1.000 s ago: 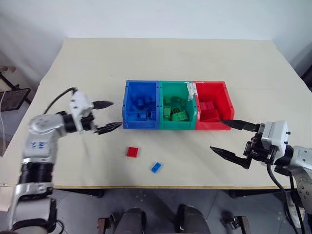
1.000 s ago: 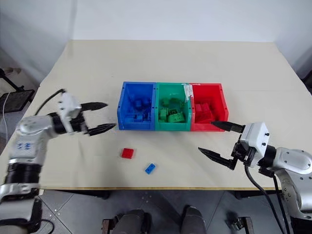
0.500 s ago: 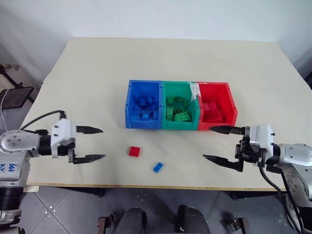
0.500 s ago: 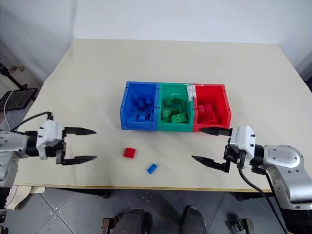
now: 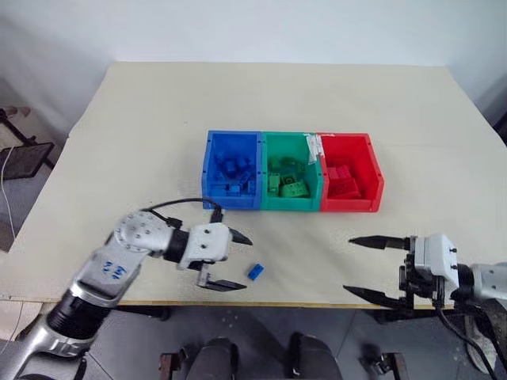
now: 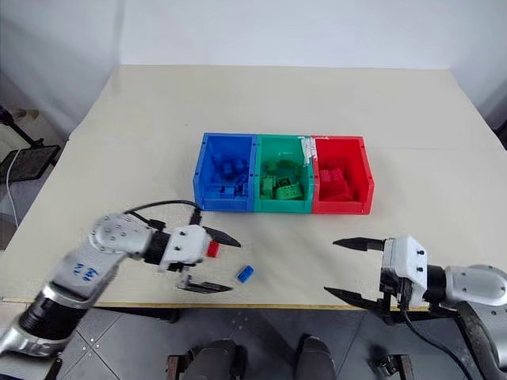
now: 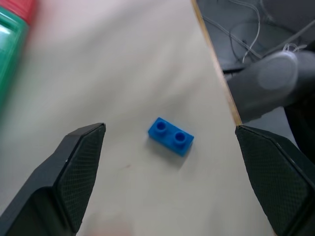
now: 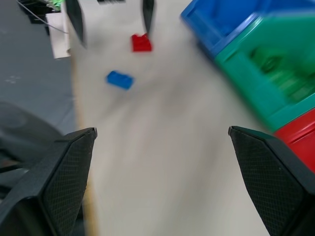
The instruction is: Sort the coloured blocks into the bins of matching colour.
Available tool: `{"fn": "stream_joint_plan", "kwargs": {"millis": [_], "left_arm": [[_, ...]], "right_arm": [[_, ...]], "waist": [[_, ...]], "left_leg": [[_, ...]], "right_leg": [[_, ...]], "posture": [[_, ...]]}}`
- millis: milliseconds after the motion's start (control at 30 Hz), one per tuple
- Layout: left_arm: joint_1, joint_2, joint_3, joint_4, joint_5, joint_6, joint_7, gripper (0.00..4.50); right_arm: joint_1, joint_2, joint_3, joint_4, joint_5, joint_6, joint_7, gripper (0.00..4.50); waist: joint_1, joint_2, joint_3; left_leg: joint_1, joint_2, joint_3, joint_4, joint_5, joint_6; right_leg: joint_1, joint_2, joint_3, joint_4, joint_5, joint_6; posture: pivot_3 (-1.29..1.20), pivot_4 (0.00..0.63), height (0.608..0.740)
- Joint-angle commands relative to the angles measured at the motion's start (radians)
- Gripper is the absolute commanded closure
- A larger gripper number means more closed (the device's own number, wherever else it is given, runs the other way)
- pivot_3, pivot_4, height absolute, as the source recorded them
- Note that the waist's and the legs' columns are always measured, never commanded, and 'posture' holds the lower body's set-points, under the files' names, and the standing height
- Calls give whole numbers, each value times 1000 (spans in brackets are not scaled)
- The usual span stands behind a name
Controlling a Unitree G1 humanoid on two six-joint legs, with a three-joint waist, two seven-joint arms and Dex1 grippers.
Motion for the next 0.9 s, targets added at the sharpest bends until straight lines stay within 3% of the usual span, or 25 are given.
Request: {"fn": "stream_joint_plan", "kwargs": {"millis": [33, 267, 367, 900], "left_arm": [[-40, -21, -54, 40, 66, -46, -1, 8], [-99, -61, -103, 127, 142, -110, -3, 8], [-115, -93, -104, 130, 137, -81, 5, 303], [-117, -98, -76, 158, 135, -105, -11, 303]], "right_arm": [[41, -8, -59, -62, 26, 10, -10, 0], [99, 18, -49, -109, 14, 5, -37, 0], [100, 27, -32, -115, 8, 1, -48, 0], [38, 34, 13, -59, -13, -25, -47, 0]], "waist": [[1, 0, 0], [4, 0, 0], [8, 0, 0], [8, 0, 0]], "left_leg": [[0, 0, 1, 0, 0, 0], [0, 0, 1, 0, 0, 0], [0, 0, 1, 1, 0, 0], [1, 0, 1, 1, 0, 1]], "right_leg": [[0, 0, 1, 0, 0, 0], [0, 0, 1, 0, 0, 0], [0, 0, 1, 0, 0, 0], [0, 0, 1, 0, 0, 0]], "posture": [[0, 150, 740], [0, 150, 740], [0, 150, 740], [0, 150, 740]]}}
